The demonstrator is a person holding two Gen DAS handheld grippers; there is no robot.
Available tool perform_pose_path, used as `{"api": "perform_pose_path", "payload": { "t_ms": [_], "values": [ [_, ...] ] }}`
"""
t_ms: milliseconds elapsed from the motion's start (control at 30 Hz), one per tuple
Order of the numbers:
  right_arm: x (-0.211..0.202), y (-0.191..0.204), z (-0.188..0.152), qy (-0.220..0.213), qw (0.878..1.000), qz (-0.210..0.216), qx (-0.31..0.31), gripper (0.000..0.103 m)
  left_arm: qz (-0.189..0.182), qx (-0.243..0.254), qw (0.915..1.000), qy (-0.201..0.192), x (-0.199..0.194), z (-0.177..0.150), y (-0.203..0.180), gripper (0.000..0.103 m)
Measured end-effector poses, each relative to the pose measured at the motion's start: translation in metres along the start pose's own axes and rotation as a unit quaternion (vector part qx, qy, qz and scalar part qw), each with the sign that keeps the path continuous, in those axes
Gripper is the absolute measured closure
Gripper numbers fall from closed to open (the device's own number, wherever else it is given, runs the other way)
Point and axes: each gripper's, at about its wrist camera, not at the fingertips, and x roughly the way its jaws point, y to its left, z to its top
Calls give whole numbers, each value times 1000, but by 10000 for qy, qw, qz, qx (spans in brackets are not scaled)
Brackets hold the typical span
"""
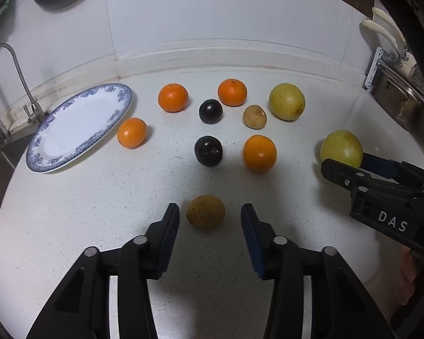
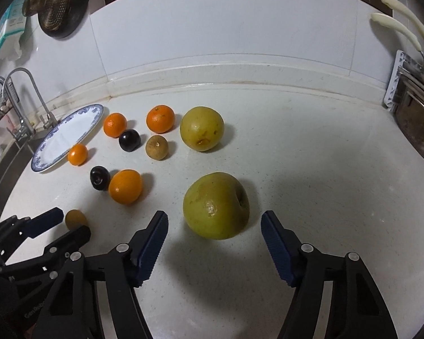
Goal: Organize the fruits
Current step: 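Grasp the brown kiwi with the left tool while the right tool grasps the large green pomelo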
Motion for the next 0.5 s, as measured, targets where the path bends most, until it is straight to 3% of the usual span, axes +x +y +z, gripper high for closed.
{"api": "perform_pose_path", "payload": {
  "t_ms": [233,500],
  "values": [
    [10,-1,-2,168,9999,0,-24,53,-55,51,9999,67,5,-1,-1,74],
    [9,-2,-4,56,10000,30,-30,54,-113,202,9997,-69,3,2,-2,74]
  ]
}}
